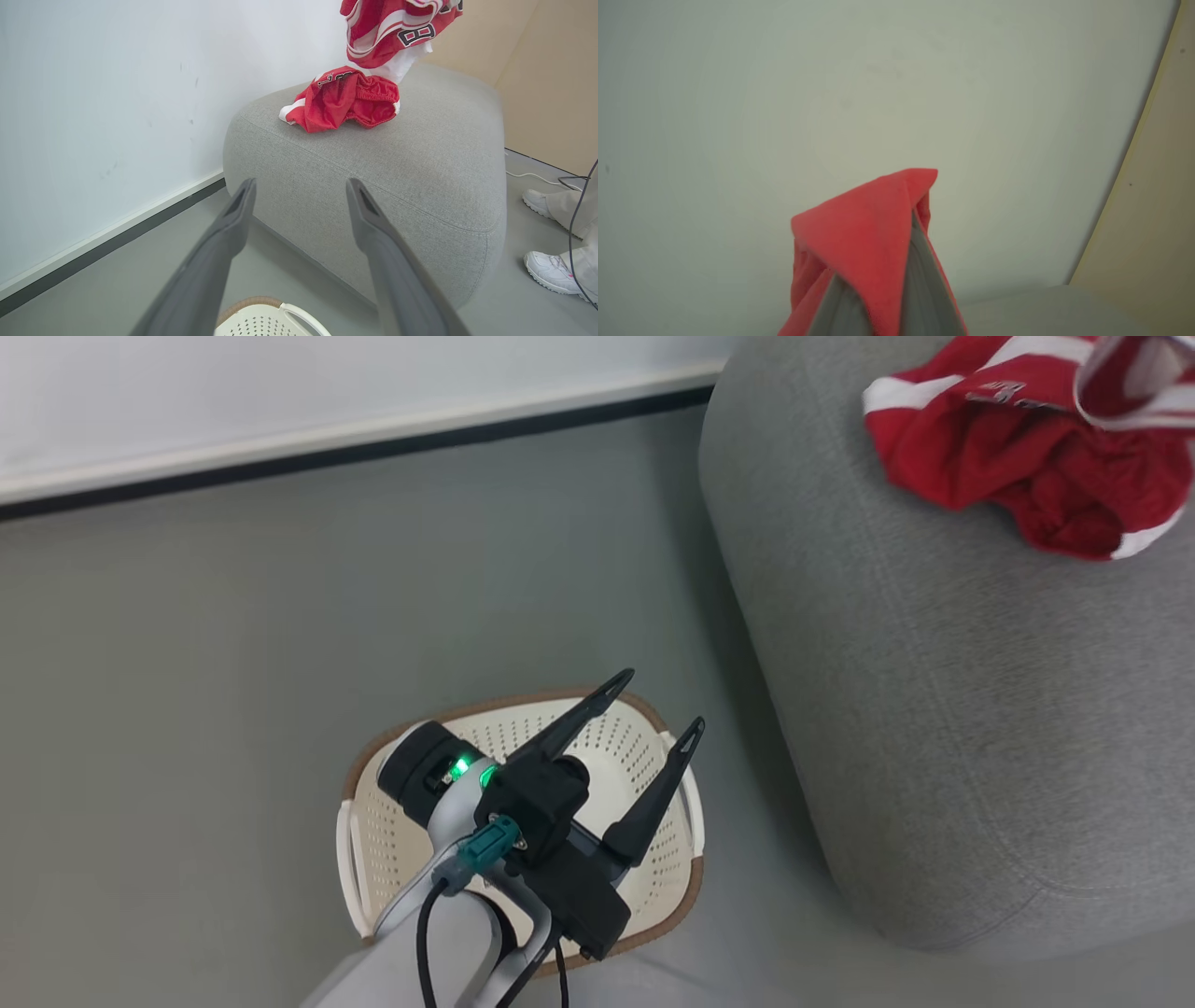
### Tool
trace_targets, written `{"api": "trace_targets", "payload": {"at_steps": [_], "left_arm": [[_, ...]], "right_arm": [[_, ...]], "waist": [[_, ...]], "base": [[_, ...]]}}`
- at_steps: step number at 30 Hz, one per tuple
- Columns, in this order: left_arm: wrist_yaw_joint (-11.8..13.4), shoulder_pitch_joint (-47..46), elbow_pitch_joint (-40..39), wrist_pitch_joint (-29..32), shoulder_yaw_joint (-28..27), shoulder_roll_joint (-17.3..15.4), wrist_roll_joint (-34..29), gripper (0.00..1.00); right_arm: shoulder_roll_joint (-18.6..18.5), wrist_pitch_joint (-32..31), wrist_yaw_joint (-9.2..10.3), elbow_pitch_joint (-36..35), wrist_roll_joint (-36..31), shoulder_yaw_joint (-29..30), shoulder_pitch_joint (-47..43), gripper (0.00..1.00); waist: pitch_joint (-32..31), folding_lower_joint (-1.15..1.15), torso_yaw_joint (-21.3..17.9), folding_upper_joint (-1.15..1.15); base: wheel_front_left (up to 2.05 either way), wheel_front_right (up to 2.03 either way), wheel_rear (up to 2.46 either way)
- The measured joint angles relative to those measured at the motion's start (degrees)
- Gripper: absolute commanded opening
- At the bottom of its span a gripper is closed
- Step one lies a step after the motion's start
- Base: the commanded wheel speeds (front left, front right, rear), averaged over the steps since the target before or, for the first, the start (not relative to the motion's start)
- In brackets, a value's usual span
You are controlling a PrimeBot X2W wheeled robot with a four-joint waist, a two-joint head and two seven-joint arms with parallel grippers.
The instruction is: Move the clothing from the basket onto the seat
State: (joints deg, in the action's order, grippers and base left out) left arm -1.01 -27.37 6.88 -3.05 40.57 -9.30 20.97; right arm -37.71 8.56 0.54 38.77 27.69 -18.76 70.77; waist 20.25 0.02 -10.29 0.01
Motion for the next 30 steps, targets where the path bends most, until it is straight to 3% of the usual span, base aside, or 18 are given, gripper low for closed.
{"api": "trace_targets", "payload": {"at_steps": [6, 16, 21, 25, 26, 27, 30], "left_arm": [[0.55, -1.71, -2.53, 1.05, -0.76, -1.31, -0.85, 1.0], [0.51, -4.34, -2.57, 1.79, -0.99, -1.53, -1.41, 1.0], [0.49, -4.48, -1.63, 1.74, -1.13, -1.63, -1.41, 1.0], [0.52, -4.43, -1.19, 1.41, -1.57, -1.86, -1.4, 1.0], [0.55, -4.38, -0.92, 1.33, -1.74, -1.93, -1.38, 1.0], [0.57, -4.29, -0.65, 1.16, -1.86, -2.0, -1.37, 1.0], [0.58, -3.91, -0.05, 0.83, -2.14, -2.13, -1.27, 1.0]], "right_arm": [[0.3, 0.08, 1.04, 1.94, -0.07, 0.33, 0.58, 0.0], [7.22, 1.82, 1.44, 10.6, 0.66, -1.37, -3.55, 0.0], [10.43, 3.14, 0.7, 13.32, 0.98, -2.32, -6.87, 0.0], [11.48, 4.15, -0.15, 13.97, 1.01, -2.8, -7.11, 0.5], [11.81, 4.22, -0.51, 14.11, 1.01, -2.91, -7.25, 0.71], [12.2, 4.35, -0.64, 14.21, 1.01, -3.07, -7.46, 1.0], [12.84, 4.74, -1.3, 14.78, 1.0, -3.42, -8.23, 1.0]], "waist": [[4.8, 0.0, 1.5, 0.0], [11.16, 0.0, 1.95, 0.0], [11.46, -0.01, 1.73, 0.0], [10.81, -0.02, 1.26, 0.0], [10.6, -0.02, 1.11, 0.0], [10.37, -0.02, 0.94, 0.0], [9.54, -0.02, 0.42, 0.0]], "base": [[0.0, 0.0, 0.0], [0.0, 0.0, 0.0], [0.0, 0.0, 0.0], [0.0, 0.0, 0.0], [0.0, 0.0, 0.0], [0.0, 0.0, 0.0], [0.0, 0.0, 0.0]]}}
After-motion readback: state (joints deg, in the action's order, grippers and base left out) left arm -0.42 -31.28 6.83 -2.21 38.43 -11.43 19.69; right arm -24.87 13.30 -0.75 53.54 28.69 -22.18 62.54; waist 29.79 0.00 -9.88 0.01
